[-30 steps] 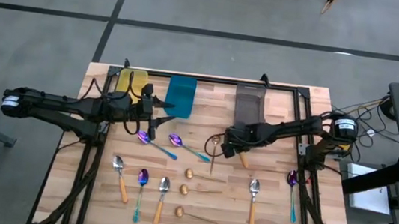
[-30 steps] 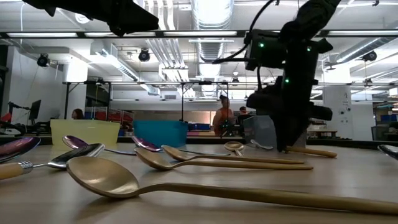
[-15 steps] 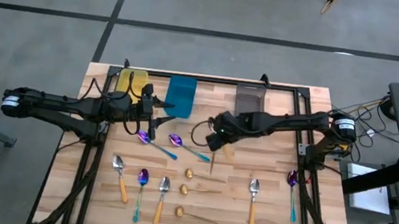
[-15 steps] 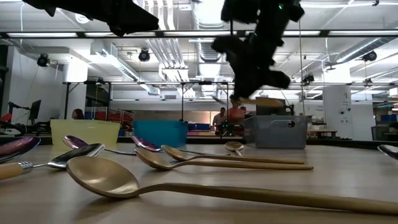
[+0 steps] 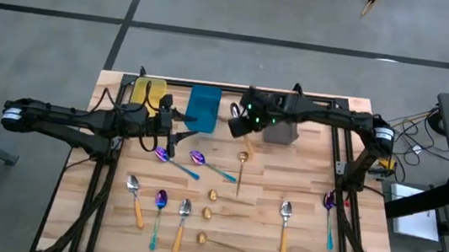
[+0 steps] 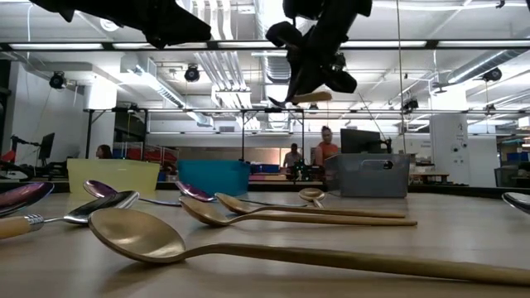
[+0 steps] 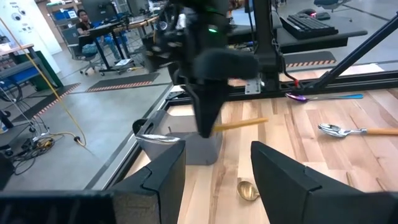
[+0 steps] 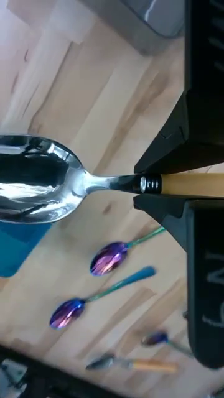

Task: Sort silverware by color (type)
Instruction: Put the yellow spoon into the black bin

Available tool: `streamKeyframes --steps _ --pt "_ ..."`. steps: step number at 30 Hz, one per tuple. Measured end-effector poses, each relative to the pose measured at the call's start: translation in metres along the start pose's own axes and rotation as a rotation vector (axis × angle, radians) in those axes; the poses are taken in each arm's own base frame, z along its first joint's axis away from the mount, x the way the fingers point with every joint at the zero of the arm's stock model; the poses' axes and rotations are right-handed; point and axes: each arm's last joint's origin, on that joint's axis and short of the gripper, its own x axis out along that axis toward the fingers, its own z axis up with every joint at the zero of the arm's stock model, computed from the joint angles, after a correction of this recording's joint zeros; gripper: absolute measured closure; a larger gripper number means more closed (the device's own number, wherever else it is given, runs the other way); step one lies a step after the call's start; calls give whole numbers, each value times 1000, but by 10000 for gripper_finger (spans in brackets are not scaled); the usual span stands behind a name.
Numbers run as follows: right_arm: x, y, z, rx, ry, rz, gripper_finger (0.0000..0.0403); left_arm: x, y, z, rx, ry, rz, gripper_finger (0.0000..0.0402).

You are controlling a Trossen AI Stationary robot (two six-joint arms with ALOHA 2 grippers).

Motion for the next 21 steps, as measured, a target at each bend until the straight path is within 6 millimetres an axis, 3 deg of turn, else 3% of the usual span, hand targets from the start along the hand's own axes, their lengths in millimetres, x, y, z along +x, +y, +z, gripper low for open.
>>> streamKeyframes --steps 7,21 --pt "-9 -44 27 128 78 -36 373 0 0 -1 6 8 -1 239" --pt "-19 -121 37 308 227 -239 373 0 0 -2 22 19 -3 239"
